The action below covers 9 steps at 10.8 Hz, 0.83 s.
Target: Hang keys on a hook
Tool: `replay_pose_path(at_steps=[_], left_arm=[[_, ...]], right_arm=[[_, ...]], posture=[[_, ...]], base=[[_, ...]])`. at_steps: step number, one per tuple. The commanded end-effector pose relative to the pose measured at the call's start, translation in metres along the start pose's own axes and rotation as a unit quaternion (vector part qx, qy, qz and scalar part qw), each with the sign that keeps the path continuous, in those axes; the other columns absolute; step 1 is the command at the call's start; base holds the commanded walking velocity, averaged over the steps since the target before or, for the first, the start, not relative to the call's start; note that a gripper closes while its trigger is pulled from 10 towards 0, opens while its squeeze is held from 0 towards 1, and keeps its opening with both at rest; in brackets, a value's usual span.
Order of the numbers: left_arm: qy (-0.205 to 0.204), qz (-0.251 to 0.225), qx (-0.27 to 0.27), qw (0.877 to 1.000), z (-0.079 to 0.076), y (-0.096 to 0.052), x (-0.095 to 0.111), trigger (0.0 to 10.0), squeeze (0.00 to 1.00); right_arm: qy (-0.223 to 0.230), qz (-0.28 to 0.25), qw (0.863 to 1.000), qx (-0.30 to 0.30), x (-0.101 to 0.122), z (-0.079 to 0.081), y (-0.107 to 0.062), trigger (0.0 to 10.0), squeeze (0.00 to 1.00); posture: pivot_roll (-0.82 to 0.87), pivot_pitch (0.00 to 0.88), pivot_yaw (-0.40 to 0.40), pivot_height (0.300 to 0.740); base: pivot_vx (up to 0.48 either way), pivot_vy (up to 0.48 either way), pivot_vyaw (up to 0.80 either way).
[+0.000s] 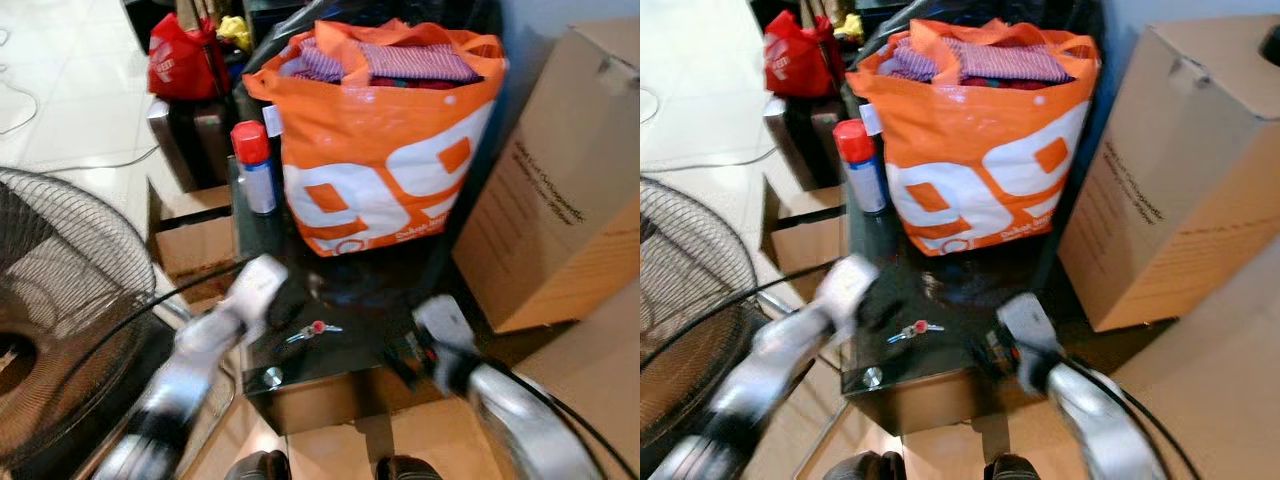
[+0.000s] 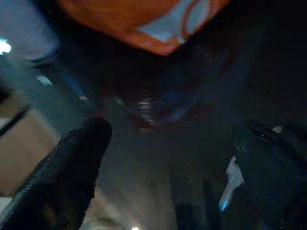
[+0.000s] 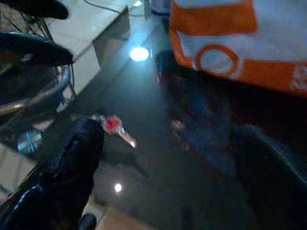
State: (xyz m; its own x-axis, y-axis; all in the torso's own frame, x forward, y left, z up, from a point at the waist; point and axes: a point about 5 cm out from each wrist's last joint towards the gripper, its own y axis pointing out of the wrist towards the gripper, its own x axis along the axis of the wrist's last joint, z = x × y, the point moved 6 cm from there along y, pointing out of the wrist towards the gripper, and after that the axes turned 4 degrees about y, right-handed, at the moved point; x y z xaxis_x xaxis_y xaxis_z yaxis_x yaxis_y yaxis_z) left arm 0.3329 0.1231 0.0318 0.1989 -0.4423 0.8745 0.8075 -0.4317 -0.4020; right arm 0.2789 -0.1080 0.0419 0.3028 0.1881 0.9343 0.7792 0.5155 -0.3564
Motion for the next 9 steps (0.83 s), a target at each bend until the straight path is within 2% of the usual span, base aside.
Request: replay_pose_path(at_steps=[1, 2, 3, 4, 5, 6, 7, 8, 9], left_arm=[[0.015, -0.023, -0.002, 1.000, -0.002, -0.010, 0.011, 10.0, 0.00], [0.019, -0.029, 0.001, 0.999, -0.006, -0.018, 0.010, 10.0, 0.00], [0.001, -0.061, 0.043, 0.997, -0.007, -0.028, 0.014, 10.0, 0.00], [-0.048, -0.066, 0.107, 0.991, 0.007, -0.036, 0.010, 10.0, 0.00], [-0.078, -0.056, 0.129, 0.987, 0.013, -0.040, 0.001, 10.0, 0.00], [-0.072, -0.045, 0.118, 0.989, 0.008, -0.041, -0.003, 10.0, 0.00], [-0.054, -0.055, 0.075, 0.994, -0.007, -0.037, 0.003, 10.0, 0.00], [-0.034, -0.056, 0.049, 0.997, -0.013, -0.034, 0.005, 10.0, 0.00], [-0.017, -0.048, 0.041, 0.998, -0.010, -0.036, 0.003, 10.0, 0.00]], right_arm=[[-0.010, 0.001, 1.000, 0.004, -0.002, 0.006, 0.008, 10.0, 0.00], [-0.019, 0.005, 1.000, 0.010, -0.005, 0.010, 0.018, 10.0, 0.00], [-0.007, 0.002, 1.000, 0.016, -0.004, 0.013, 0.037, 10.0, 0.00], [0.018, -0.001, 0.999, 0.026, -0.003, 0.017, 0.047, 10.0, 0.00], [0.017, 0.007, 0.999, 0.028, -0.007, 0.018, 0.051, 10.0, 0.00], [0.017, 0.014, 0.999, 0.025, -0.012, 0.015, 0.053, 10.0, 0.00], [0.015, 0.024, 1.000, 0.011, -0.018, 0.005, 0.055, 10.0, 0.00], [0.019, 0.035, 0.999, 0.004, -0.022, -0.004, 0.058, 10.0, 0.00], [0.022, 0.045, 0.999, 0.005, -0.026, -0.009, 0.060, 10.0, 1.00]], posture=[[-0.09, 0.076, 0.043, 0.740], [-0.09, 0.074, 0.040, 0.740], [-0.07, 0.067, 0.033, 0.740], [-0.07, 0.061, 0.028, 0.740], [-0.07, 0.055, 0.023, 0.740], [-0.08, 0.052, 0.018, 0.740], [-0.09, 0.047, 0.021, 0.740], [-0.10, 0.062, 0.029, 0.740], [-0.09, 0.069, 0.036, 0.740]], base=[[0.000, 0.000, 0.00], [0.000, 0.000, 0.00], [0.000, 0.000, 0.00], [0.000, 0.000, 0.00], [0.000, 0.000, 0.00], [0.000, 0.000, 0.00], [0.000, 0.000, 0.00], [0.000, 0.000, 0.00], [0.000, 0.000, 0.00]])
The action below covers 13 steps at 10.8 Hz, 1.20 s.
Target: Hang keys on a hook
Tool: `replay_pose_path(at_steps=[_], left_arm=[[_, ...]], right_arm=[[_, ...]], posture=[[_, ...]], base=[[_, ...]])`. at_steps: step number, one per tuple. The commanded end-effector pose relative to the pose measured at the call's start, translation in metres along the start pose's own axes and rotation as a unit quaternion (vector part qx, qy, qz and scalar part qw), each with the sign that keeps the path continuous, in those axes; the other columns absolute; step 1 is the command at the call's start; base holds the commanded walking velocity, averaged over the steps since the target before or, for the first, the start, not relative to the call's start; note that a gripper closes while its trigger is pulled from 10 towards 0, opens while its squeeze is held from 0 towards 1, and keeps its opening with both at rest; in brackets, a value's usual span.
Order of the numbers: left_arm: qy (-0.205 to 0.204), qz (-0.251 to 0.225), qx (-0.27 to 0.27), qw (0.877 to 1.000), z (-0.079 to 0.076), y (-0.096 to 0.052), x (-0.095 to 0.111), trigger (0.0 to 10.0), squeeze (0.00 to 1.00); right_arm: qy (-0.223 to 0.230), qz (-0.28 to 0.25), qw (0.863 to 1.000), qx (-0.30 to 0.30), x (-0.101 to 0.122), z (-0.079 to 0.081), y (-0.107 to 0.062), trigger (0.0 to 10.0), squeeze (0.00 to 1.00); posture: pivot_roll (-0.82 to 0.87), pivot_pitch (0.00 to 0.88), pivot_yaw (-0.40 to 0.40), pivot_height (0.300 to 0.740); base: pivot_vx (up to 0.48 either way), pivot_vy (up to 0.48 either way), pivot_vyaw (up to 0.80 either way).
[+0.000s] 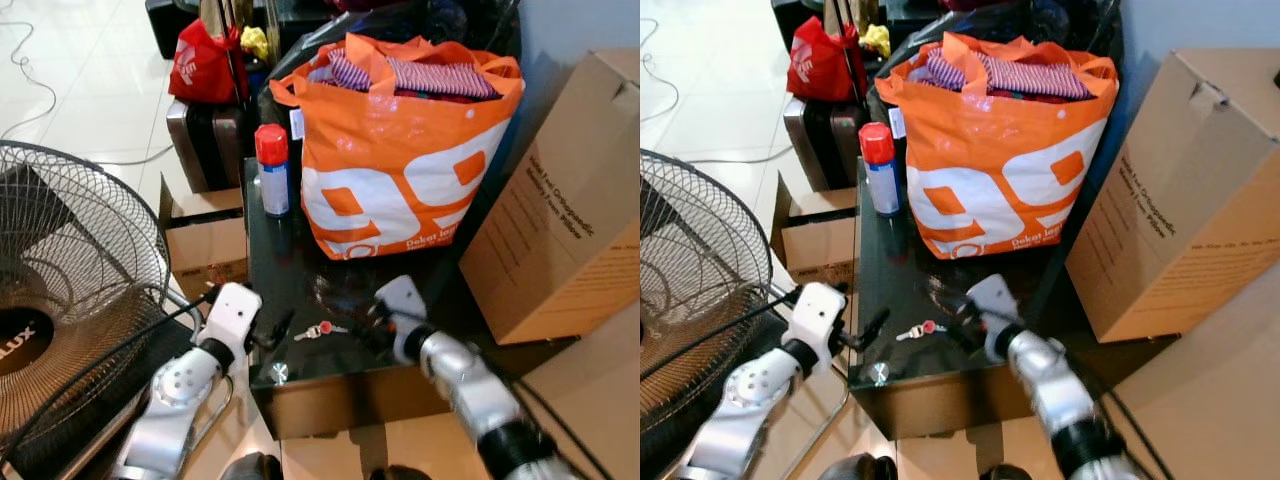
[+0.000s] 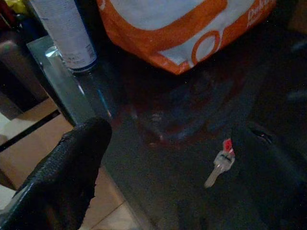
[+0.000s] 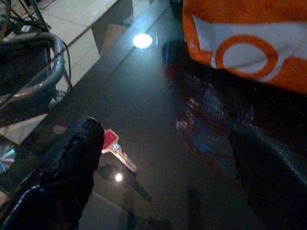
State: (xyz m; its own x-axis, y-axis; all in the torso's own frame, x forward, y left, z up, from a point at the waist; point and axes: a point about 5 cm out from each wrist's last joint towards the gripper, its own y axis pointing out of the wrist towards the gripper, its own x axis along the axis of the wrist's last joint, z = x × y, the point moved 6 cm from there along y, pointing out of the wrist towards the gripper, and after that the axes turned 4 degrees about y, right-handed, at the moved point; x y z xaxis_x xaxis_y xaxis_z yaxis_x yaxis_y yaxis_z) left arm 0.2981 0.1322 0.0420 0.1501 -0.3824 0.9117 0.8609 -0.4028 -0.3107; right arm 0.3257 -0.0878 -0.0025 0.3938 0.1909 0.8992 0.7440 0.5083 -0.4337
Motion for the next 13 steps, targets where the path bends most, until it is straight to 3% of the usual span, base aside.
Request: replay_pose_path(at_steps=[1, 3, 6, 8, 10, 11, 13], left_arm=[[0.032, 0.008, -0.031, 0.999, -0.004, -0.005, -0.003, 10.0, 0.00], [0.043, 0.006, -0.047, 0.998, -0.006, -0.012, 0.001, 10.0, 0.00], [0.011, -0.023, -0.011, 1.000, 0.001, -0.034, 0.007, 10.0, 0.00], [0.003, 0.005, -0.052, 0.999, -0.013, -0.044, -0.005, 10.0, 0.00], [-0.015, 0.055, -0.087, 0.995, -0.023, -0.055, -0.030, 10.0, 0.00], [-0.009, 0.067, -0.100, 0.993, -0.026, -0.058, -0.033, 10.0, 0.00], [-0.007, 0.071, -0.099, 0.993, -0.023, -0.061, -0.035, 10.0, 0.00]], right_arm=[[0.017, 0.019, 1.000, 0.001, -0.010, -0.003, 0.002, 10.0, 1.00], [0.045, 0.019, 0.998, 0.029, -0.009, 0.004, 0.007, 10.0, 1.00], [0.100, -0.013, 0.993, 0.068, -0.001, 0.023, 0.015, 10.0, 1.00], [0.104, -0.025, 0.987, 0.122, 0.006, 0.043, 0.015, 10.0, 1.00], [0.095, -0.028, 0.987, 0.126, 0.006, 0.054, 0.020, 10.0, 1.00], [0.089, -0.030, 0.987, 0.130, 0.008, 0.062, 0.023, 10.0, 0.00], [0.030, -0.021, 0.991, 0.127, 0.007, 0.076, 0.029, 10.0, 0.00]], posture=[[-0.08, 0.083, 0.032, 0.740], [-0.07, 0.131, 0.042, 0.740], [-0.04, 0.220, 0.045, 0.740], [-0.04, 0.248, 0.040, 0.740], [-0.03, 0.244, 0.034, 0.740], [-0.03, 0.244, 0.033, 0.740], [-0.03, 0.241, 0.033, 0.740]], base=[[0.000, 0.000, 0.00], [0.000, 0.000, 0.00], [0.000, 0.000, 0.00], [0.000, 0.000, 0.00], [0.000, 0.000, 0.00], [0.000, 0.000, 0.00], [0.000, 0.000, 0.00]])
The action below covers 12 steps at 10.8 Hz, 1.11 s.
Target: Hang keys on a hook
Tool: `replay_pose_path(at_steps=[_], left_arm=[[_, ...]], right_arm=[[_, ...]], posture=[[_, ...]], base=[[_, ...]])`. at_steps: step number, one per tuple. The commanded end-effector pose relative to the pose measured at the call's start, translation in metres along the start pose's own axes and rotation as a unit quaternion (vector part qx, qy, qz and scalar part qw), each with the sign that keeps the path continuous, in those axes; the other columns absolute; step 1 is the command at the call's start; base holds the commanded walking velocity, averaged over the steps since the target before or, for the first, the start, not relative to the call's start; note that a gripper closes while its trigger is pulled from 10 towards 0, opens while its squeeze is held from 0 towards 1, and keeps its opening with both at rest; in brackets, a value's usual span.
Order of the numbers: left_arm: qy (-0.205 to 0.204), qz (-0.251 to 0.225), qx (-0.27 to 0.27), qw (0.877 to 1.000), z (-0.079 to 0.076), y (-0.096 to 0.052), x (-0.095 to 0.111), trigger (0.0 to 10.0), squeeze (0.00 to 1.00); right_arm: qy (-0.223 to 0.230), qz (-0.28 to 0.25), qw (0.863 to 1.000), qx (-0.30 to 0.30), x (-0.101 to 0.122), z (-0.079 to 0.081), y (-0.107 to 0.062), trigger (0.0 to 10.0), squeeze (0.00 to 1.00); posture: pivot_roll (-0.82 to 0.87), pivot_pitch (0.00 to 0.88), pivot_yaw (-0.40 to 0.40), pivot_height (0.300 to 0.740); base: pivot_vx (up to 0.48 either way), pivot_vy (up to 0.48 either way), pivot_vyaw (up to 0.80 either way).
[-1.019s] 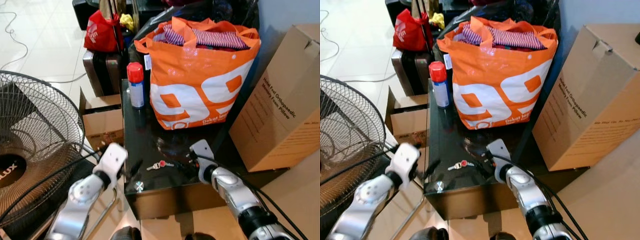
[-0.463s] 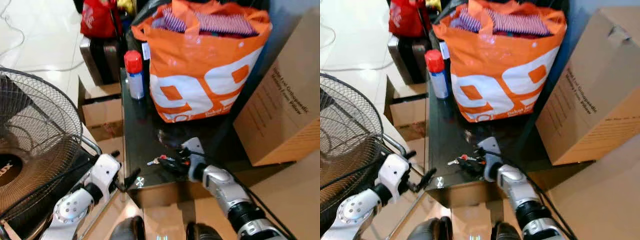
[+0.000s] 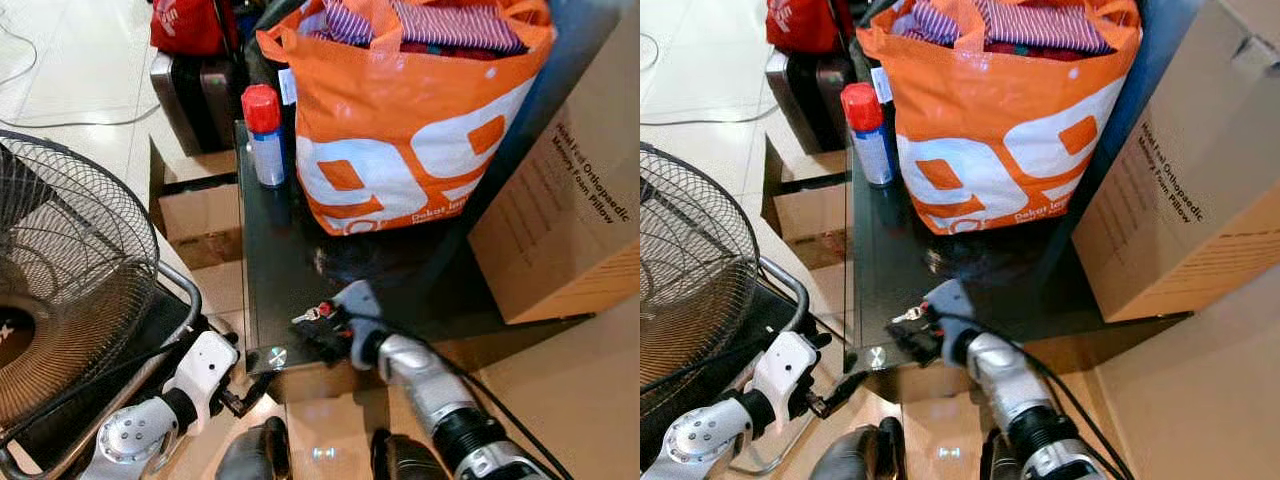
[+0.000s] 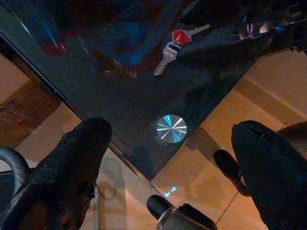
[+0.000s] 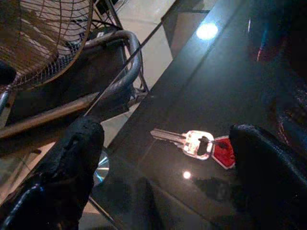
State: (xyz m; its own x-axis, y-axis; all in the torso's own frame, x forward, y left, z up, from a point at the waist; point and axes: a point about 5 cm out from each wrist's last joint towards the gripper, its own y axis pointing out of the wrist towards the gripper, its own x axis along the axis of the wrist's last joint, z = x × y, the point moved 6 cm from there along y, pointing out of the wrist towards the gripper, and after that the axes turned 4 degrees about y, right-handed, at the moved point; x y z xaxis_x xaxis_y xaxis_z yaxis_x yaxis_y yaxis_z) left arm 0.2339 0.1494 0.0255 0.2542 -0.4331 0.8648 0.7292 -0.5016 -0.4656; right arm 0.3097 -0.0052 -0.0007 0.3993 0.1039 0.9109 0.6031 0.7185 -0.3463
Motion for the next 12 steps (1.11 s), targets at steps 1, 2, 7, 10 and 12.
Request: replay_pose_path(at_steps=[1, 2, 7, 10, 12], left_arm=[[-0.004, 0.007, -0.004, 1.000, -0.002, -0.002, -0.005, 10.0, 0.00], [-0.006, 0.008, -0.004, 1.000, -0.001, -0.001, -0.006, 10.0, 0.00], [-0.006, 0.008, -0.009, 1.000, 0.001, 0.001, -0.008, 10.0, 0.00], [-0.002, 0.006, -0.017, 1.000, 0.000, 0.003, -0.006, 10.0, 0.00], [0.001, 0.004, -0.020, 1.000, -0.001, 0.005, -0.004, 10.0, 0.00]], right_arm=[[-0.010, 0.010, 1.000, 0.008, -0.006, 0.007, 0.001, 10.0, 0.00], [-0.016, 0.021, 1.000, 0.012, -0.012, 0.011, 0.001, 10.0, 0.00], [-0.034, 0.057, 0.997, -0.042, -0.025, -0.008, -0.002, 10.0, 0.00], [-0.059, 0.073, 0.994, -0.058, -0.030, -0.017, -0.007, 10.0, 0.00], [-0.077, 0.086, 0.990, -0.079, -0.034, -0.033, -0.017, 10.0, 0.00]], posture=[[-0.03, 0.238, 0.033, 0.740], [-0.04, 0.232, 0.030, 0.740], [-0.03, 0.227, 0.035, 0.740], [-0.04, 0.221, 0.040, 0.740], [-0.04, 0.216, 0.041, 0.740]], base=[[0.000, 0.000, 0.00], [0.000, 0.000, 0.00], [0.000, 0.000, 0.00], [0.000, 0.000, 0.00], [0.000, 0.000, 0.00]])
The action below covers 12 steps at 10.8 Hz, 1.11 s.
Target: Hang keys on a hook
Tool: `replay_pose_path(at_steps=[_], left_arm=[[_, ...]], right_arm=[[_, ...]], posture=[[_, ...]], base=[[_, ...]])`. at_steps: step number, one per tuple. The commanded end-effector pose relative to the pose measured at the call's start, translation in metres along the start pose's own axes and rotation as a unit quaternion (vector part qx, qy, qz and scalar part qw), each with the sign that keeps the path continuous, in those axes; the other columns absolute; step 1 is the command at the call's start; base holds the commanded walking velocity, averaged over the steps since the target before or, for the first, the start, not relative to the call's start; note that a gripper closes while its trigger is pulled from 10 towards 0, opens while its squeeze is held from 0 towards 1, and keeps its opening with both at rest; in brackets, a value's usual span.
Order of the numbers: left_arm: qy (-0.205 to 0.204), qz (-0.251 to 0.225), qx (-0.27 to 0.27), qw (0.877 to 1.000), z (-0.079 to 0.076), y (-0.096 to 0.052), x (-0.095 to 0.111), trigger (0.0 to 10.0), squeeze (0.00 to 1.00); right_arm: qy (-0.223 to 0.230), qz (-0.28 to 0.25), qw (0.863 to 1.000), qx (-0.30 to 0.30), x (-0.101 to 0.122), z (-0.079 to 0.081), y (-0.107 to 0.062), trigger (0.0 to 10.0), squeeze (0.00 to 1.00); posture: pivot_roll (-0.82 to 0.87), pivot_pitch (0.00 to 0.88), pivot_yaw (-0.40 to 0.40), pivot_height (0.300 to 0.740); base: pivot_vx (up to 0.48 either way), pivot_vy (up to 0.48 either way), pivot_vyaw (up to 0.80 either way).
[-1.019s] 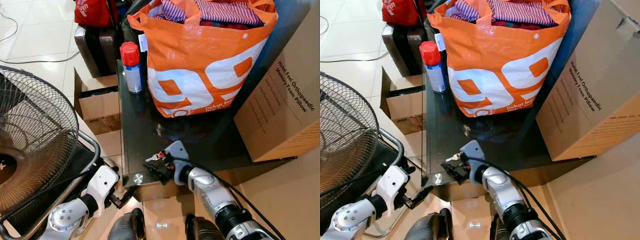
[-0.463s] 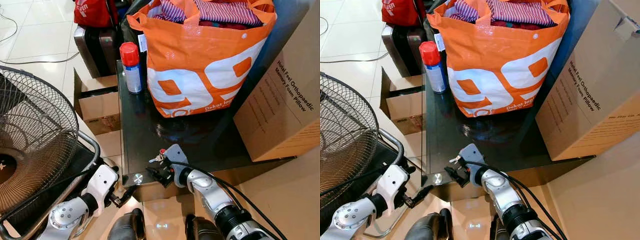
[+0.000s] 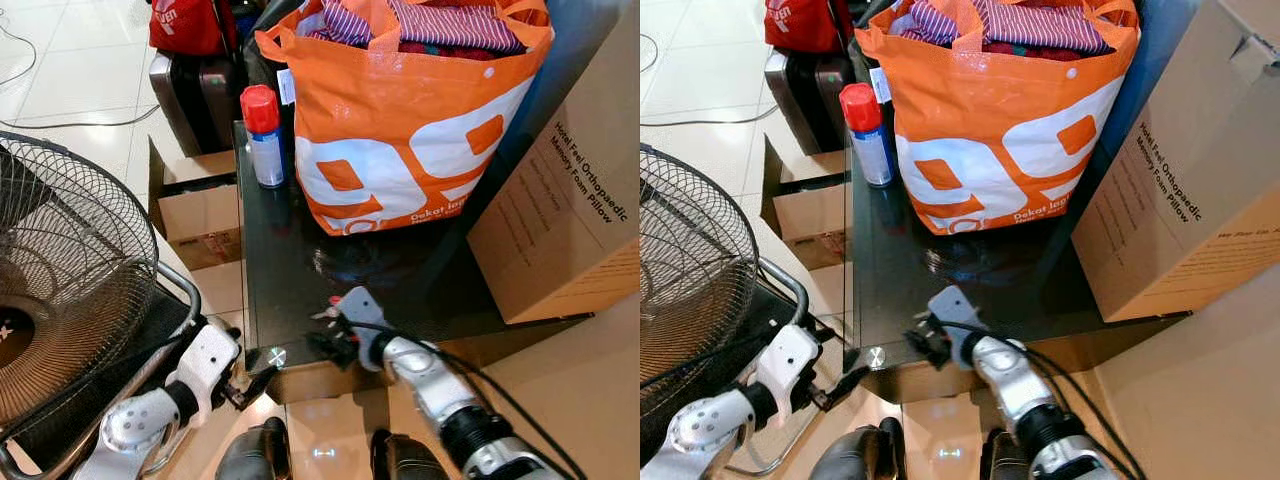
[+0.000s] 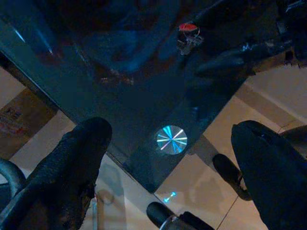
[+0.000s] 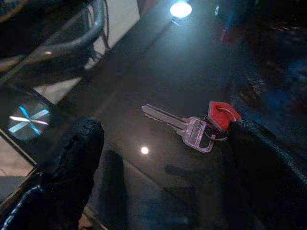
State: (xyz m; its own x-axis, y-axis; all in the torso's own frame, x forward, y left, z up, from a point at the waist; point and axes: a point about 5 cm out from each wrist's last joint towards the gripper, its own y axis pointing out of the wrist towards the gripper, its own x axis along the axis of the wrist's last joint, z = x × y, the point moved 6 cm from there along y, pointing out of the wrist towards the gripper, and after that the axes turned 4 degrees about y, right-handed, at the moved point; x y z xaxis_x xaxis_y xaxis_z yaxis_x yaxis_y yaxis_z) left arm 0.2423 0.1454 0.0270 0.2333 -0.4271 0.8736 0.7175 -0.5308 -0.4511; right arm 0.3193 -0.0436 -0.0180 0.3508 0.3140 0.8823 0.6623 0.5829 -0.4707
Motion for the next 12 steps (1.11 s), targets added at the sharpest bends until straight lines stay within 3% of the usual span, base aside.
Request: replay_pose_path(at_steps=[1, 3, 6, 8, 9, 10, 12], left_arm=[[-0.001, 0.012, -0.009, 1.000, -0.004, -0.001, -0.008, 10.0, 0.00], [0.000, 0.009, -0.012, 1.000, -0.005, 0.001, -0.005, 10.0, 0.00], [0.002, 0.005, -0.015, 1.000, -0.006, 0.002, -0.001, 10.0, 0.00], [0.002, -0.001, -0.014, 1.000, -0.005, 0.004, 0.001, 10.0, 0.00], [0.002, -0.003, -0.014, 1.000, -0.004, 0.005, 0.002, 10.0, 0.00], [0.002, -0.005, -0.020, 1.000, -0.005, 0.007, 0.003, 10.0, 0.00], [0.002, -0.006, -0.041, 0.999, -0.009, 0.010, 0.005, 10.0, 0.00]], right_arm=[[0.012, 0.030, 0.999, -0.009, -0.021, -0.006, -0.008, 10.0, 0.00], [0.008, 0.019, 1.000, 0.002, -0.025, -0.024, -0.029, 10.0, 0.00], [0.025, -0.013, 0.999, 0.045, -0.018, -0.021, -0.045, 10.0, 0.00], [0.082, -0.063, 0.993, 0.054, 0.002, -0.017, -0.051, 10.0, 0.00], [0.106, -0.077, 0.991, 0.037, 0.008, -0.022, -0.054, 10.0, 0.00], [0.112, -0.053, 0.992, -0.003, 0.000, -0.029, -0.052, 10.0, 0.00], [0.125, -0.014, 0.991, -0.036, -0.014, -0.026, -0.048, 10.0, 0.00]], posture=[[-0.05, 0.211, 0.040, 0.740], [-0.05, 0.207, 0.042, 0.740], [-0.06, 0.204, 0.045, 0.740], [-0.05, 0.202, 0.039, 0.740], [-0.06, 0.199, 0.038, 0.740], [-0.06, 0.198, 0.040, 0.740], [-0.06, 0.196, 0.040, 0.740]], base=[[0.000, 0.000, 0.00], [0.000, 0.000, 0.00], [0.000, 0.000, 0.00], [0.000, 0.000, 0.00], [0.000, 0.000, 0.00], [0.000, 0.000, 0.00], [0.000, 0.000, 0.00]])
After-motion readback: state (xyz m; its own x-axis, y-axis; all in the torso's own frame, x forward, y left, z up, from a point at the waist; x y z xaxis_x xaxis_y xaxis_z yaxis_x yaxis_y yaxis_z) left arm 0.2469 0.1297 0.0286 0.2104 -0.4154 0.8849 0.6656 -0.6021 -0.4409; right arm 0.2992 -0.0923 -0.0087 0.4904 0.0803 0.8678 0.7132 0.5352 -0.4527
